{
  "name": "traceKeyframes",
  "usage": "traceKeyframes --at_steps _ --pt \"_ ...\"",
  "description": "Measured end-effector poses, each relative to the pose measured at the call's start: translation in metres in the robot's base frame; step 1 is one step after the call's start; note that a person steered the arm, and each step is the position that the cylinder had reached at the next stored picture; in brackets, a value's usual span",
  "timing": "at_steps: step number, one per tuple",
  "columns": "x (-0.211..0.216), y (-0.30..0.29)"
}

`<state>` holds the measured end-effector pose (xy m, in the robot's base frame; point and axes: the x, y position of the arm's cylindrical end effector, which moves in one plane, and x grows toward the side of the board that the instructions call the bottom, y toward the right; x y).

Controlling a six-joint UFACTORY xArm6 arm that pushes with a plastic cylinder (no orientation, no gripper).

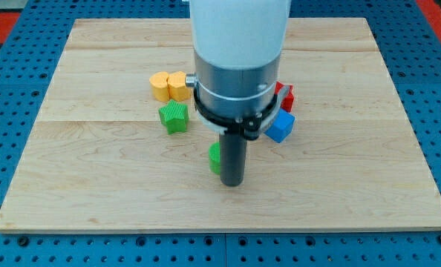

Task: Push the green circle towards yellow hexagon

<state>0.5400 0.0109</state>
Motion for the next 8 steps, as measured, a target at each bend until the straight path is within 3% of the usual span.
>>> traceKeyframes --at_steps 8 --pt "-0.127 -0.054"
